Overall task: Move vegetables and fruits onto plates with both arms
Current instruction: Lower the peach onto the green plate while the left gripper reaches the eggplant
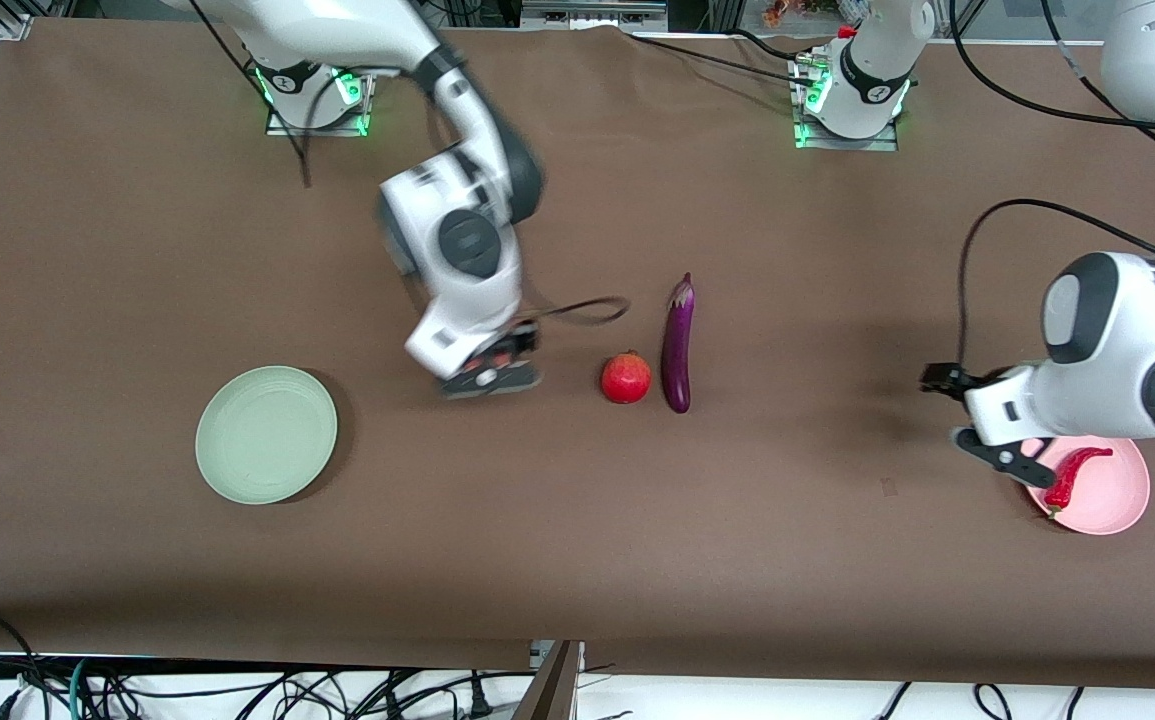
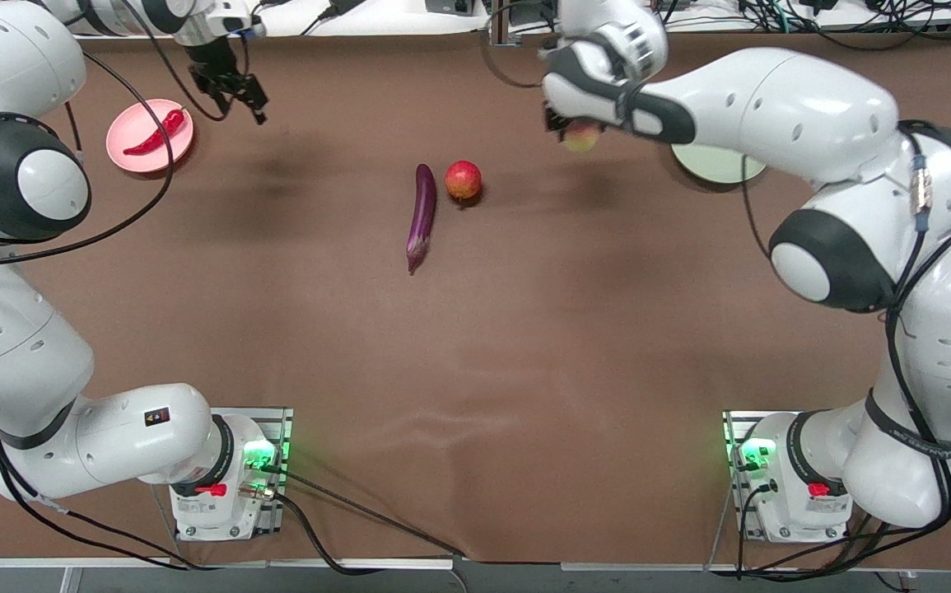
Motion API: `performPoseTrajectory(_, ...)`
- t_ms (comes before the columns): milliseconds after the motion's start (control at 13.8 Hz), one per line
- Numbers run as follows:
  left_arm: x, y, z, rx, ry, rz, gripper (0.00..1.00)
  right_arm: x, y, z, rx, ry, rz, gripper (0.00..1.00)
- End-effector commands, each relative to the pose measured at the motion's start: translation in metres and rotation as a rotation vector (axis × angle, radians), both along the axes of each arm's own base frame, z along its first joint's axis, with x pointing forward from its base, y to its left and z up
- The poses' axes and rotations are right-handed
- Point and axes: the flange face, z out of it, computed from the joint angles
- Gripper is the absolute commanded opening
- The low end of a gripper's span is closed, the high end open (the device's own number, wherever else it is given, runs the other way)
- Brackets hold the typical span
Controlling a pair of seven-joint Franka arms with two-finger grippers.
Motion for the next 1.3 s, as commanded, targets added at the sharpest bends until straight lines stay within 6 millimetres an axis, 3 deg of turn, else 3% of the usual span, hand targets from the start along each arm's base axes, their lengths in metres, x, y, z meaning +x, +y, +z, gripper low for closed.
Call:
performPoseTrajectory(0,-0.016,-0.068,-0.002,-0.033,0.044,0.157,1.00,0.046,-0.108,-0.008,-0.001,0.035,0.065,0.27)
performPoseTrajectory(145,-0.031,-0.153,-0.008,0.016,0.035,0.265,1.00,0.082,-0.217,-0.024,0.010,0.022,0.094,0.27)
performPoseTrajectory(217,-0.042,-0.198,-0.016,0.047,0.025,0.321,1.00,0.091,-0.252,-0.038,0.011,0.015,0.130,0.27)
performPoseTrajectory(362,-0.061,-0.261,-0.036,0.110,-0.015,0.378,1.00,0.097,-0.292,-0.059,0.012,0.016,0.133,0.27)
performPoseTrajectory(580,-0.094,-0.329,-0.085,0.217,-0.090,0.382,1.00,0.096,-0.321,-0.086,0.012,0.045,0.096,0.27)
performPoseTrajectory(652,-0.106,-0.343,-0.097,0.254,-0.116,0.375,1.00,0.092,-0.325,-0.095,0.015,0.059,0.088,0.27)
performPoseTrajectory(797,-0.124,-0.344,-0.108,0.294,-0.111,0.348,1.00,0.088,-0.327,-0.102,0.016,0.072,0.083,0.29)
performPoseTrajectory(870,-0.130,-0.340,-0.106,0.303,-0.114,0.302,1.00,0.087,-0.328,-0.109,0.015,0.083,0.084,0.41)
performPoseTrajectory(942,-0.135,-0.339,-0.112,0.307,-0.118,0.245,1.00,0.087,-0.327,-0.112,0.017,0.081,0.080,0.67)
performPoseTrajectory(1014,-0.137,-0.340,-0.119,0.313,-0.127,0.218,1.00,0.088,-0.326,-0.109,0.031,0.073,0.071,1.00)
performPoseTrajectory(1159,-0.141,-0.343,-0.130,0.317,-0.127,0.198,1.00,0.092,-0.318,-0.087,0.040,0.060,0.078,1.00)
performPoseTrajectory(1232,-0.142,-0.341,-0.137,0.319,-0.116,0.197,1.00,0.095,-0.311,-0.065,0.046,0.051,0.082,1.00)
